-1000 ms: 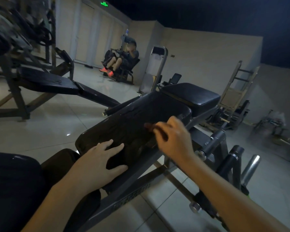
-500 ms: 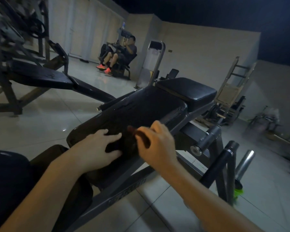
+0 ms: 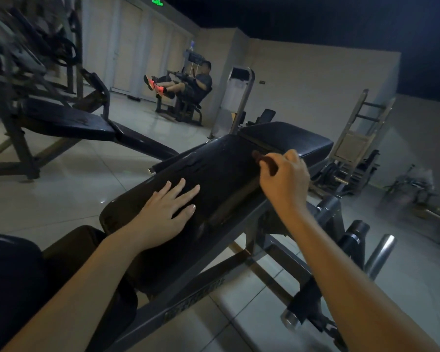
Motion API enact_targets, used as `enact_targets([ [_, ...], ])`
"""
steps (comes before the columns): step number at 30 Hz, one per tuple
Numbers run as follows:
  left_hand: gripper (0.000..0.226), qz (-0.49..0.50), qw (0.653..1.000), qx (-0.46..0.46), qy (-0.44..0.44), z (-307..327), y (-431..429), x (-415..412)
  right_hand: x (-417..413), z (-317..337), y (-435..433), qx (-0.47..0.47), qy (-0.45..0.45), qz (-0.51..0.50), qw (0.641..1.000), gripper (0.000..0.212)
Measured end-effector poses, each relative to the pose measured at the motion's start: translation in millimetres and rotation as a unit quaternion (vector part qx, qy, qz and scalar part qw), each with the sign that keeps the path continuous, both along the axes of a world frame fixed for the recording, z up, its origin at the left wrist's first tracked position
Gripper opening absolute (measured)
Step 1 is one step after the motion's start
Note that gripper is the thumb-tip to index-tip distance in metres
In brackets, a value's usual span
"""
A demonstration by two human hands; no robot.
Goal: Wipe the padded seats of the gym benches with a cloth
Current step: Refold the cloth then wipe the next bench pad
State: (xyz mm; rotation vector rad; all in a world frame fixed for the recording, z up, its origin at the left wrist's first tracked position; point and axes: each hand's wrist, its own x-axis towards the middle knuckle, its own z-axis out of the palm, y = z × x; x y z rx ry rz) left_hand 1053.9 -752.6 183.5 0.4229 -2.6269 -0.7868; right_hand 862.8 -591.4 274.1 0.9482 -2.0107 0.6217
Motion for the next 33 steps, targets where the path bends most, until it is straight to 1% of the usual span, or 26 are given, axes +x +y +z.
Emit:
enact_targets([
  [2,0.046,-0.002,1.000,-0.004,-0.005,-1.2,-3.1,-1.6,28.6,-24.9,-2.8,0.036,0.023,0.068,0.997,0.019],
  [5,0.047,-0.013,1.000,-0.008,-0.007,0.7,-5.1,1.2,63.9,-60.0,6.1,0.108,0.042,0.194,0.974,0.022],
  [7,0.048,-0.026,0.999,-0.005,-0.021,4.3,-6.7,5.2,63.9,-61.0,11.6,0.150,0.060,0.235,0.959,0.026],
  [9,0.049,-0.036,0.999,0.007,-0.031,8.1,-8.5,8.8,43.9,-44.6,11.9,0.158,0.084,0.220,0.959,0.028],
  [10,0.049,-0.040,0.999,0.011,-0.032,9.2,-9.2,9.8,29.4,-33.0,11.4,0.137,0.086,0.189,0.969,0.027],
  [12,0.050,-0.042,0.999,0.014,-0.031,9.5,-8.8,11.2,0.9,-8.4,10.8,0.072,0.052,0.110,0.990,0.024],
  [14,0.050,-0.039,0.999,0.012,-0.030,8.6,-7.0,10.9,-17.2,7.1,10.4,0.014,0.016,0.045,0.999,0.024],
  [17,0.051,-0.036,0.999,0.010,-0.034,9.3,-6.3,10.7,-9.0,2.6,3.9,-0.014,-0.001,0.014,1.000,0.022],
  [19,0.051,-0.038,0.998,0.018,-0.035,11.2,-8.1,11.5,18.4,-18.3,-0.4,0.009,0.007,0.047,0.999,0.017],
  [21,0.050,-0.045,0.998,0.028,-0.029,13.6,-13.2,13.8,53.6,-47.2,-2.6,0.048,0.022,0.109,0.993,0.014],
  [24,0.049,-0.050,0.998,0.029,-0.022,16.0,-17.5,17.7,99.0,-83.2,0.2,0.127,0.035,0.215,0.968,0.019],
  [26,0.049,-0.048,0.998,0.023,-0.033,18.4,-17.3,19.1,105.2,-86.6,4.2,0.161,0.056,0.259,0.951,0.022],
  [27,0.050,-0.047,0.998,0.021,-0.038,19.3,-16.7,19.7,97.7,-80.1,5.3,0.170,0.073,0.261,0.947,0.022],
  [28,0.050,-0.048,0.998,0.020,-0.039,20.4,-16.6,19.8,84.1,-69.9,5.8,0.170,0.087,0.245,0.951,0.022],
  [30,0.050,-0.053,0.997,0.023,-0.040,21.4,-17.7,20.4,43.9,-39.7,4.1,0.123,0.095,0.170,0.973,0.019],
  [31,0.051,-0.055,0.997,0.025,-0.042,21.2,-18.0,20.4,23.1,-21.2,3.7,0.091,0.080,0.123,0.985,0.019],
  [33,0.051,-0.052,0.998,0.023,-0.040,19.7,-17.1,19.4,-8.1,8.3,4.4,0.052,0.036,0.042,0.997,0.022],
])
